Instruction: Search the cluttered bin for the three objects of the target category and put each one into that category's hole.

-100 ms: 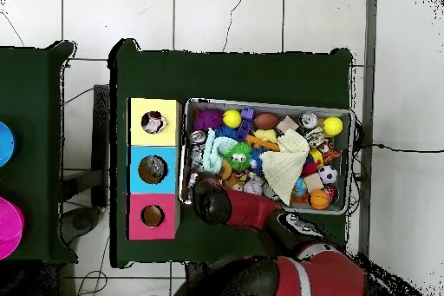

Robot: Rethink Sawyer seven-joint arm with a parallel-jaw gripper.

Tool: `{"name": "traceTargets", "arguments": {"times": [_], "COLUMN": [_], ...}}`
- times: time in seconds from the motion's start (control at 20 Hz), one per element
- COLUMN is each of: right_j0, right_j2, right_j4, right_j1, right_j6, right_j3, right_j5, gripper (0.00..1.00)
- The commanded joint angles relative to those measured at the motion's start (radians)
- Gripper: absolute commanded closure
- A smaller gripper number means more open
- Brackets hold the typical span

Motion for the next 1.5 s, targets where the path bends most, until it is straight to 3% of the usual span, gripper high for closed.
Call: {"name": "traceTargets", "arguments": {"times": [0.05, 0.2, 0.35, 0.65, 1.05, 1.25, 1.5], "right_j0": [0.127, 0.155, 0.231, 0.299, 0.335, 0.347, 0.334], "right_j2": [-0.168, -0.209, -0.309, -0.419, -0.526, -0.563, -0.589], "right_j4": [0.044, 0.060, 0.129, 0.211, 0.233, 0.235, 0.179], "right_j1": [0.178, 0.182, 0.178, 0.159, 0.111, 0.078, 0.040], "right_j6": [0.122, 0.126, 0.108, 0.065, 0.007, 0.012, 0.033], "right_j3": [-0.262, -0.259, -0.241, -0.221, -0.214, -0.203, -0.223], "right_j5": [-0.308, -0.371, -0.521, -0.691, -0.792, -0.789, -0.743], "gripper": [1.00, 1.00, 1.00, 1.00, 1.00, 1.00, 1.00]}}
